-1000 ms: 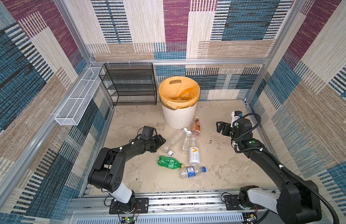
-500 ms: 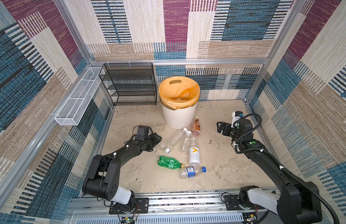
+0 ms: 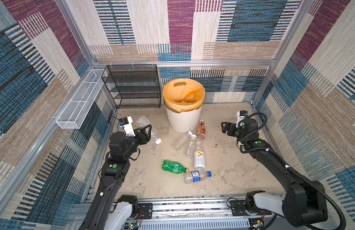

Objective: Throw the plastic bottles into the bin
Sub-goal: 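Lift the crumpled clear bottle with the left gripper toward the bin, then move the held bottle over the bin and open the left gripper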

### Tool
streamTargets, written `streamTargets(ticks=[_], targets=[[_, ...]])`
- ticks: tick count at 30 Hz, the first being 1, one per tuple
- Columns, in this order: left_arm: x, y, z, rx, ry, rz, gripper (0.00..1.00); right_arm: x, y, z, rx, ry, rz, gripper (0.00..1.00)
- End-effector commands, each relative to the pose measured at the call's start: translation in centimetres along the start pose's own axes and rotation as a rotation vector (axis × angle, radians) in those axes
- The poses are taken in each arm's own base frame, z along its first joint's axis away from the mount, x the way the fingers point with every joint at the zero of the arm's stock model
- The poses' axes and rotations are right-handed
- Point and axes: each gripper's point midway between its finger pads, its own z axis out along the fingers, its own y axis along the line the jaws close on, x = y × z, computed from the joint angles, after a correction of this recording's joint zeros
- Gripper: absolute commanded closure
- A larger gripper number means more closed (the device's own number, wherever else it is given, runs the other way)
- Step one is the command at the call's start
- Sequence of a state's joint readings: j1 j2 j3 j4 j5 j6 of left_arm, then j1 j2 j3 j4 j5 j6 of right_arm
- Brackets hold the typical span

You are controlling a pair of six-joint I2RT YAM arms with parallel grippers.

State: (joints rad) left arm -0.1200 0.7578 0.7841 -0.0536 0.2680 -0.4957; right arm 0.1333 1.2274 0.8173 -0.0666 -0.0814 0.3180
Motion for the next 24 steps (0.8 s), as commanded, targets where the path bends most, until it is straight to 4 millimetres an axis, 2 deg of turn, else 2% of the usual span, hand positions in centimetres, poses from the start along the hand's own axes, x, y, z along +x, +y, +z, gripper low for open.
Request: streamTargets(ticks=[1,7,10,14,19,22,24], targets=[[-2.6,-2.0,-2.4,0.028,-0.084,0.168,0.36,-0.2,0.4,0.2,-0.025,-0.014,0.024,0.05],[-10.6,-7.9,-7.7,0.159,-0.405,0.301,0.36,-0.2,0.5,0.0,-0.031,-0.019,0.033,0.07],[-13.5,-10.1,-9.7,0.192,-0.514,0.373,0.35,-0.3,0.3,-0.5,-0.018,-0.032,0.030,0.07],[-16.0,-12.7,-11.9,0.257,-0.621,0.437,0.36,0.0,-0.3,-1.1,0.005,-0.045,0.026,0.07],[-18.0,-14.8,-14.0,0.319,-0.739,0.484,0.36,0.1,-0.5,-1.5,0.012,-0.054,0.027,0.07],[-19.3,-15.6,-14.6,0.329,-0.795,0.511,0.36,0.1,-0.5,-1.6,0.013,-0.060,0.028,0.07],[-20.6,-16.0,-14.2,0.335,-0.825,0.508,0.37,-0.1,-0.4,-1.7,0.009,-0.067,0.031,0.07]])
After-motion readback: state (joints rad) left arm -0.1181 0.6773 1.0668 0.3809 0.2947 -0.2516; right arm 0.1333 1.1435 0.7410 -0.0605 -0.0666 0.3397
